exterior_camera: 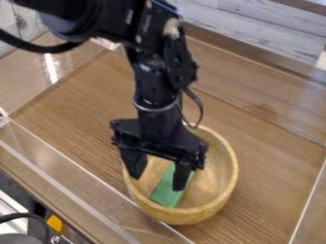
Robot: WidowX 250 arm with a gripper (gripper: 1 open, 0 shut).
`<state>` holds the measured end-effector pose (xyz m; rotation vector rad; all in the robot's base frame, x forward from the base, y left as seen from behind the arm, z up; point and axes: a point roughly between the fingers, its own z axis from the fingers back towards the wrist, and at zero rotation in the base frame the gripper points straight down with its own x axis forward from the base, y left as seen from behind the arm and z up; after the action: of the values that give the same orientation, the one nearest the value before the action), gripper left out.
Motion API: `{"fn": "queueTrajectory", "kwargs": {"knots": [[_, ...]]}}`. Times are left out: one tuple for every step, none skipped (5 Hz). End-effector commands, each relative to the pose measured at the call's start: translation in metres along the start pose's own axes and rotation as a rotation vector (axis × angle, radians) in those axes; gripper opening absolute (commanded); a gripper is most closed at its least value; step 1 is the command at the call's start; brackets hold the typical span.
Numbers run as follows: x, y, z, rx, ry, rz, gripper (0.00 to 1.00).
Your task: Remove the green block from inside the brown bowl and put it on the table
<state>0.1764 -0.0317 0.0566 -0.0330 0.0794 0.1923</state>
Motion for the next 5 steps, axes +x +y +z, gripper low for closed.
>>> {"fn": "queueTrajectory", "kwargs": {"knots": [[0.0055,-0.0059,-0.0005,-0.009,-0.020,-0.005,1.00],[0.0069,-0.0071,-0.0027,-0.015,-0.022,-0.011,1.00],[0.0080,-0.0074,-0.0046,-0.019,-0.022,-0.014,1.00],[0.0090,-0.0076,-0.0061,-0.023,-0.023,-0.016,1.00],[0.0100,-0.0075,-0.0075,-0.027,-0.023,-0.018,1.00]]}}
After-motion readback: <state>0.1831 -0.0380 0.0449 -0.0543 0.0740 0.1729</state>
